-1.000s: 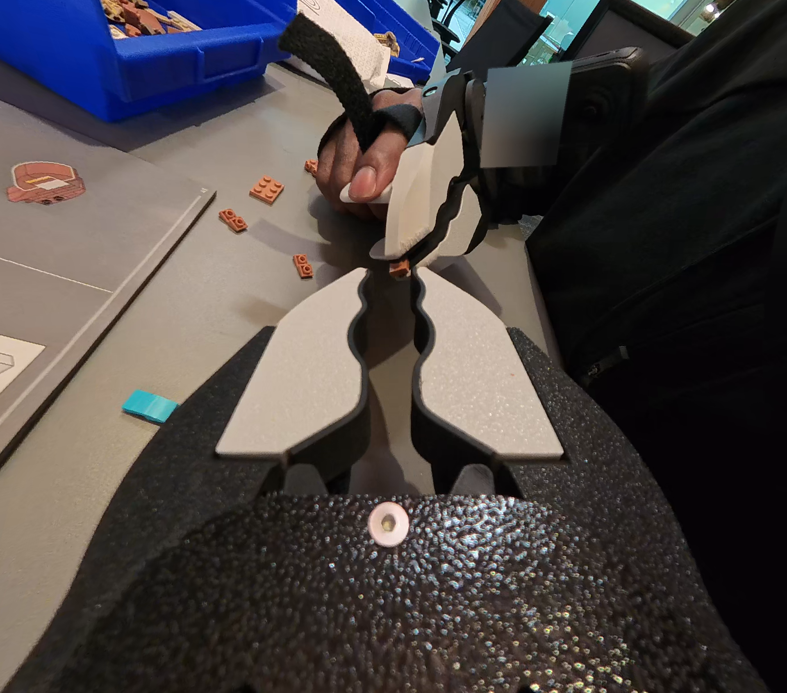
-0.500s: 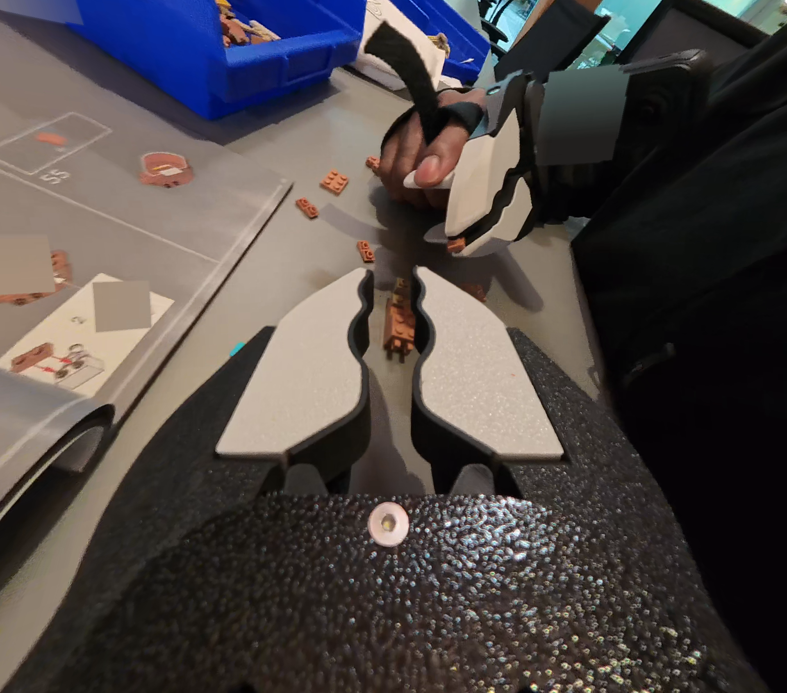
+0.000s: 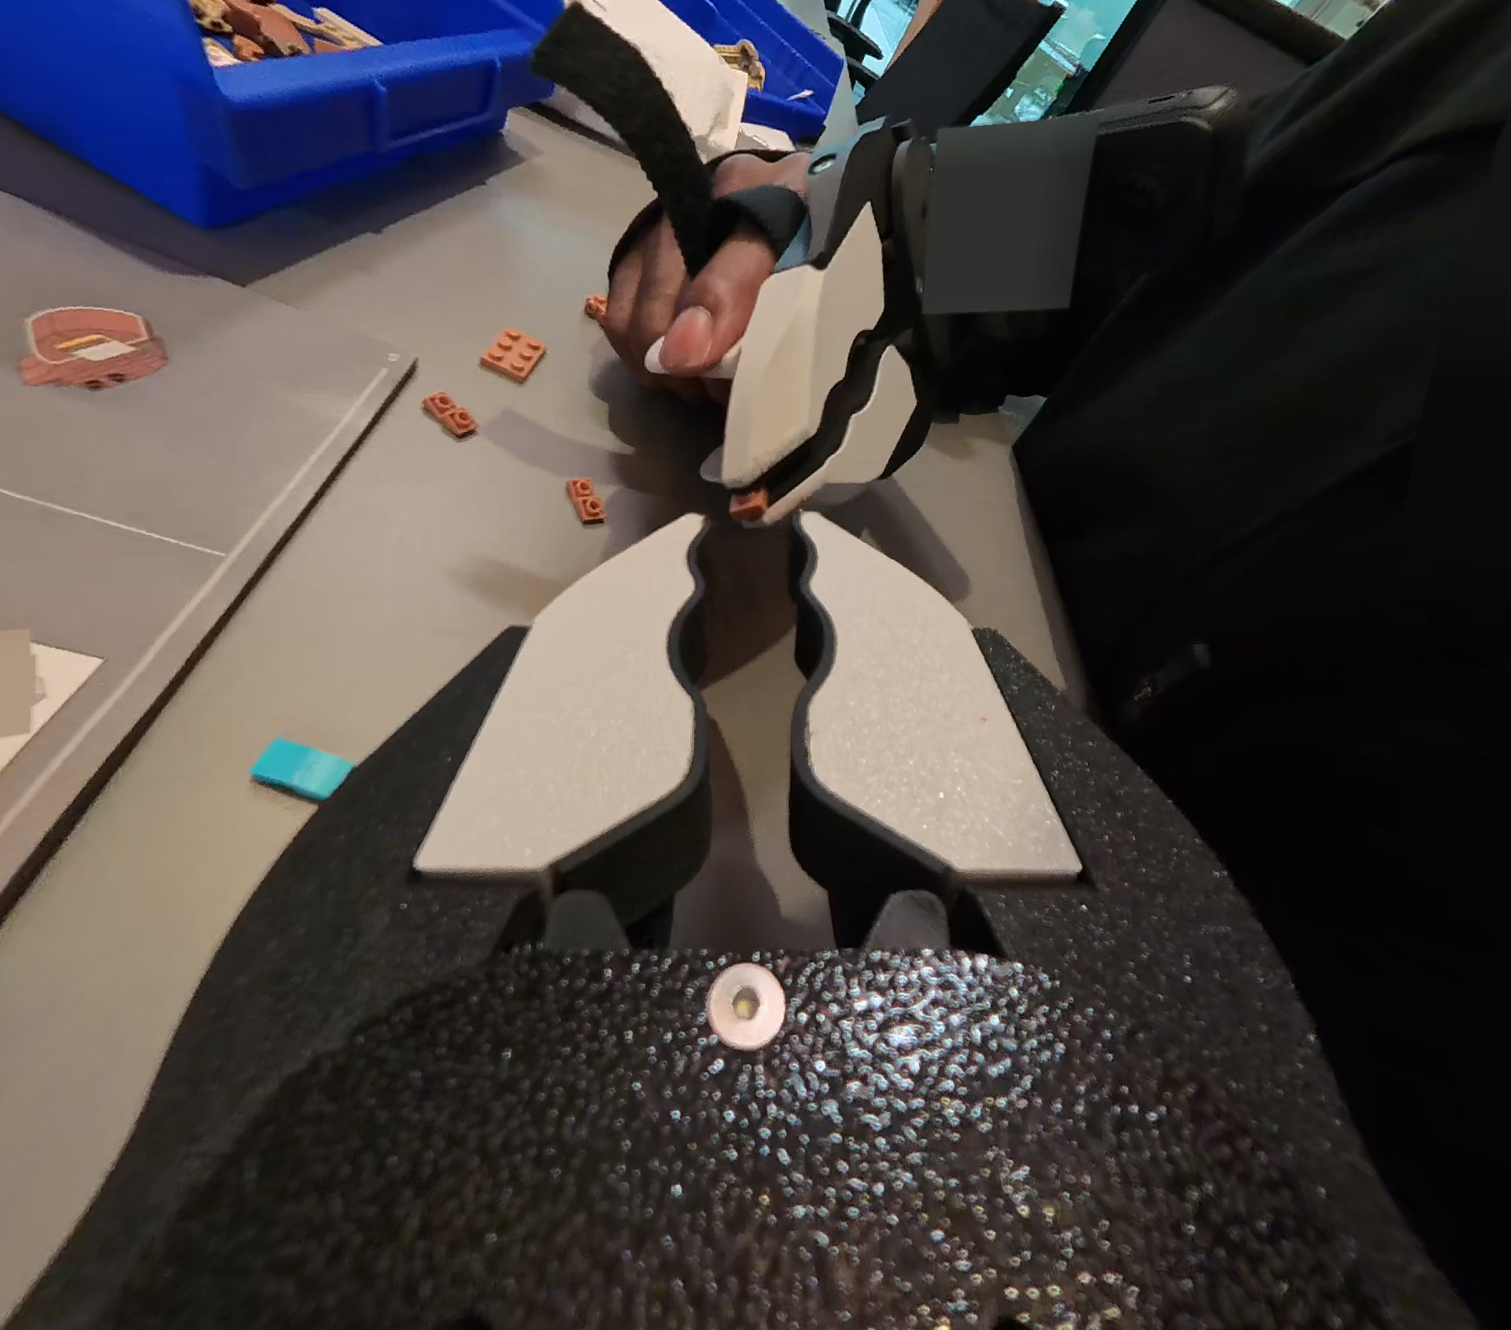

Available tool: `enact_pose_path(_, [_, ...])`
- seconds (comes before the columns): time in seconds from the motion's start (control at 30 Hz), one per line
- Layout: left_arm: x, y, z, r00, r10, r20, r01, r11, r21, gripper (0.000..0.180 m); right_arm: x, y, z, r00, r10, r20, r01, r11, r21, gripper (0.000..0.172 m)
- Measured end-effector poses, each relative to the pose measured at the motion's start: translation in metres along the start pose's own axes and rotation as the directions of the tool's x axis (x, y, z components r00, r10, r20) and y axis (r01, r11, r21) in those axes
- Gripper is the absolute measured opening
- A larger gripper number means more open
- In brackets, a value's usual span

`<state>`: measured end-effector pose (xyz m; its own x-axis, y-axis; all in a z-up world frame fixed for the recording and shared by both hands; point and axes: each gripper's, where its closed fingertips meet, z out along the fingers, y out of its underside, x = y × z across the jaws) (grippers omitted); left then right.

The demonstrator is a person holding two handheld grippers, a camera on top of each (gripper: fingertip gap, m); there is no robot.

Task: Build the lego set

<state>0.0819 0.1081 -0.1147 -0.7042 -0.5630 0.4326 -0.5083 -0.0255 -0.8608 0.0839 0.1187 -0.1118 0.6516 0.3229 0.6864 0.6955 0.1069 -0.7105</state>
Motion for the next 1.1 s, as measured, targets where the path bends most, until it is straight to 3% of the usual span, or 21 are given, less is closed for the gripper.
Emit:
enact_pose_path(0.5, [0.0008,0.0014,0.0042,1.000,-0.009,0.013,0.009,1.000,-0.006,0.012,-0.0050,-0.0013,0.0023,0.996,-0.094,-0.006,0.094,0.996,-0.009,0.005])
enact_pose_path(1.1, [0.0048,0.0014,0.0028,1.000,0.020,0.004,-0.020,1.000,-0.004,0.007,-0.0036,0.0012,0.0026,0.998,-0.058,-0.006,0.058,0.998,-0.021,0.013])
